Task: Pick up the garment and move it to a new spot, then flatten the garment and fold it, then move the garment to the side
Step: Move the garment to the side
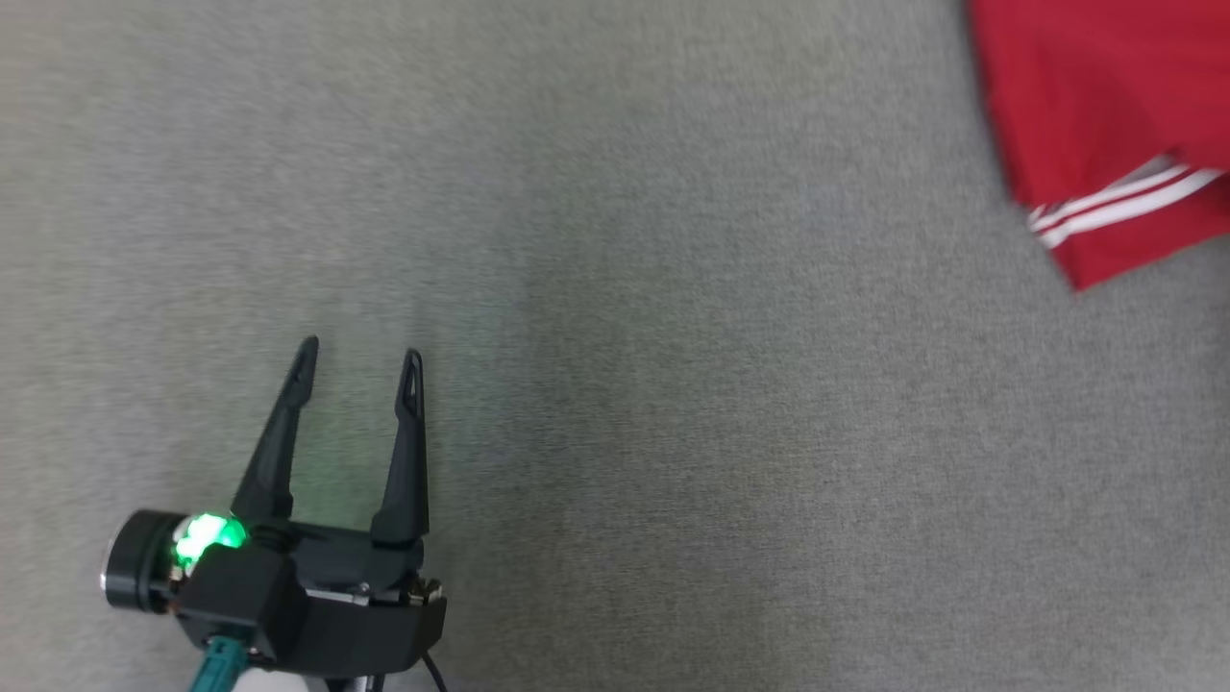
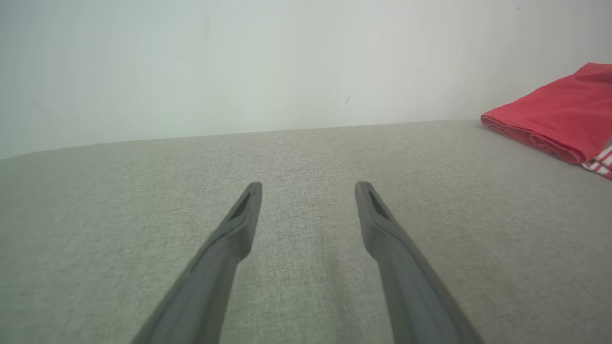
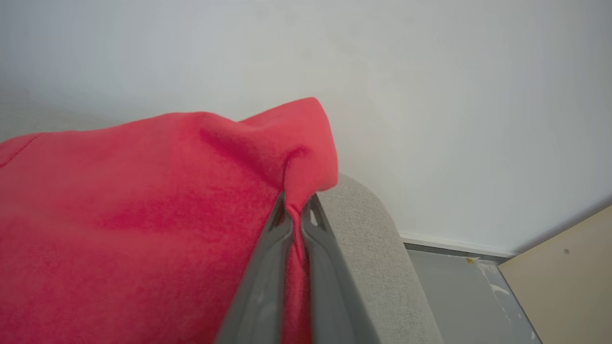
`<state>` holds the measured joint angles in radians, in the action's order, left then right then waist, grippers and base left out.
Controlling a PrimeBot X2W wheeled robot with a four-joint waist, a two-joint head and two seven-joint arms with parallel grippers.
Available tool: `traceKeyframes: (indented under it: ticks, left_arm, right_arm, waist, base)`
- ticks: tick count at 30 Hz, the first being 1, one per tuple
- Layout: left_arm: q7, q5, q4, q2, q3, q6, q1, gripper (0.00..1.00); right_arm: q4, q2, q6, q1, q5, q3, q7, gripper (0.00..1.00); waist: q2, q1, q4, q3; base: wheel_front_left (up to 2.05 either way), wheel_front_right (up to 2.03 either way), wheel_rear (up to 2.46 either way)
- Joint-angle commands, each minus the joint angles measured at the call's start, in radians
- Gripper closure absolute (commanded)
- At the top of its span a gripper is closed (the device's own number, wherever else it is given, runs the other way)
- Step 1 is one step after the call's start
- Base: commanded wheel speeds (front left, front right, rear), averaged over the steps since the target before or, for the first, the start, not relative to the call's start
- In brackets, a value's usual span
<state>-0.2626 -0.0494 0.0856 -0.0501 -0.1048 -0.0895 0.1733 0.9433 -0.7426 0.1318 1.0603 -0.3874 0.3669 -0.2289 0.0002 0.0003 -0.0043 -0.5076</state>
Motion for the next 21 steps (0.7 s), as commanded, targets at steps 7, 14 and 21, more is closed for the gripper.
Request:
traceKeyframes:
  ticks: [7, 14, 21]
  left_arm:
    - [-0.003, 0.017, 0.112, -0.001, 0.012, -0.013, 0.036, 0.0]
    - [-0.003, 0.027, 0.17, -0.001, 0.022, -0.014, 0.037, 0.0]
    - [-0.003, 0.031, 0.177, -0.001, 0.025, -0.012, 0.044, 0.0]
  right_arm:
    - [-0.011, -0.098, -0.003, 0.093, 0.002, 0.003, 0.033, 1.0]
    - [-0.019, -0.133, -0.003, 0.124, 0.031, -0.015, 0.053, 1.0]
    - [-0.03, -0.132, -0.003, 0.129, 0.072, -0.042, 0.038, 0.0]
  waist:
    - [-0.0002, -0.0003, -0.081, -0.129]
    - [-0.0002, -0.0003, -0.086, -0.162]
    - [-0.0002, -0.0003, -0.081, -0.163]
  base:
    - [0.0, 0.0, 0.0]
    - [0.0, 0.0, 0.0]
    - [0.0, 0.0, 0.0]
